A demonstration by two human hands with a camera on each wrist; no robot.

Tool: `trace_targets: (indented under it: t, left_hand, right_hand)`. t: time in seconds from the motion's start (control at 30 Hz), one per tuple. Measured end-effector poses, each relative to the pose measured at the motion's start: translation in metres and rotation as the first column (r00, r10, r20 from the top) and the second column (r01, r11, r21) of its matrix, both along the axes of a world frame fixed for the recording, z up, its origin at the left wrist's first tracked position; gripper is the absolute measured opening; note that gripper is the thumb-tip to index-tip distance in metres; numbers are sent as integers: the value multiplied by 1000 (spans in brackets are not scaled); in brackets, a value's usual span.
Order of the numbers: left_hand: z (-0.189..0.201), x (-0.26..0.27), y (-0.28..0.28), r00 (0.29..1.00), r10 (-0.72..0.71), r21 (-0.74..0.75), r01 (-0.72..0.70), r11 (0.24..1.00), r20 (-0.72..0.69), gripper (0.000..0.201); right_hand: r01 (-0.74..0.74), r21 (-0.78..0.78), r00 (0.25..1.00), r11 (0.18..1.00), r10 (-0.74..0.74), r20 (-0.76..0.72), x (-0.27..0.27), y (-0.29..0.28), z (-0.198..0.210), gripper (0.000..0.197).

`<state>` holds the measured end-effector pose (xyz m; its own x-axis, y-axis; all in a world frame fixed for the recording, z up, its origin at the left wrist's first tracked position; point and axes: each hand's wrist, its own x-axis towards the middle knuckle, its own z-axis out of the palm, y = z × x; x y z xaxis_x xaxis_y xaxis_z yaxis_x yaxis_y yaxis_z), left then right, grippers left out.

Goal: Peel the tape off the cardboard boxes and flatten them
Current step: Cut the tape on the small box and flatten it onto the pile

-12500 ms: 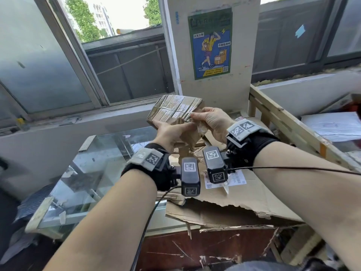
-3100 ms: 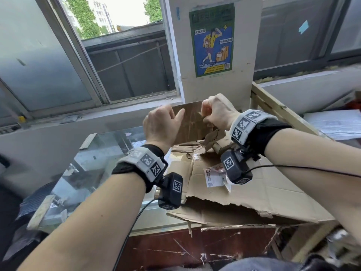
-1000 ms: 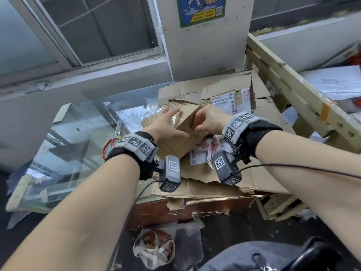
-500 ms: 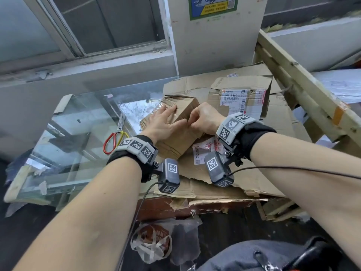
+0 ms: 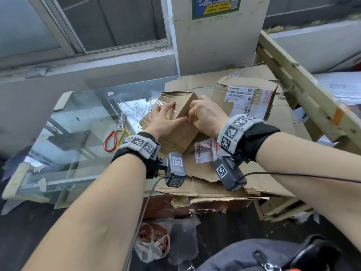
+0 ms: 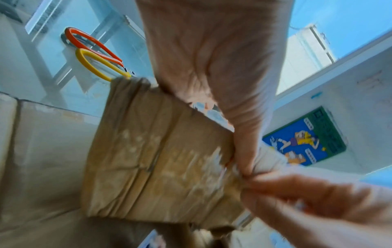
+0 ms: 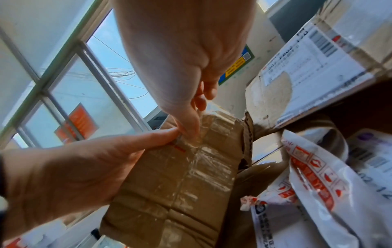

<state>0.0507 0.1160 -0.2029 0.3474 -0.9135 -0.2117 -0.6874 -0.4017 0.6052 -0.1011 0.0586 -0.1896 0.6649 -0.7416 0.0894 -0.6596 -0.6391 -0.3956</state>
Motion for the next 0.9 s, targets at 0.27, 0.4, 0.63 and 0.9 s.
trace_targets:
  t: [0.27, 0.4, 0.63, 0.9]
  left_hand:
    - [20, 18, 1, 990, -134, -19, 135, 991, 37, 55]
    - [42, 15, 2, 908, -239, 31, 243, 969, 343, 50]
    - [58, 8, -4, 942, -308, 30, 306, 951, 132, 49]
    - [63, 0, -9, 906, -388, 176, 360, 916, 168, 35]
  right_hand:
    - [99, 115, 994, 989, -103, 36, -2, -1, 15, 16]
    - [72, 125, 997, 990, -72, 0, -2, -4, 26, 13]
    - [-24, 402, 1000, 915, 30, -8, -12, -14, 48, 15]
    - [-3, 601, 996, 799, -51, 74, -9, -22, 50, 33]
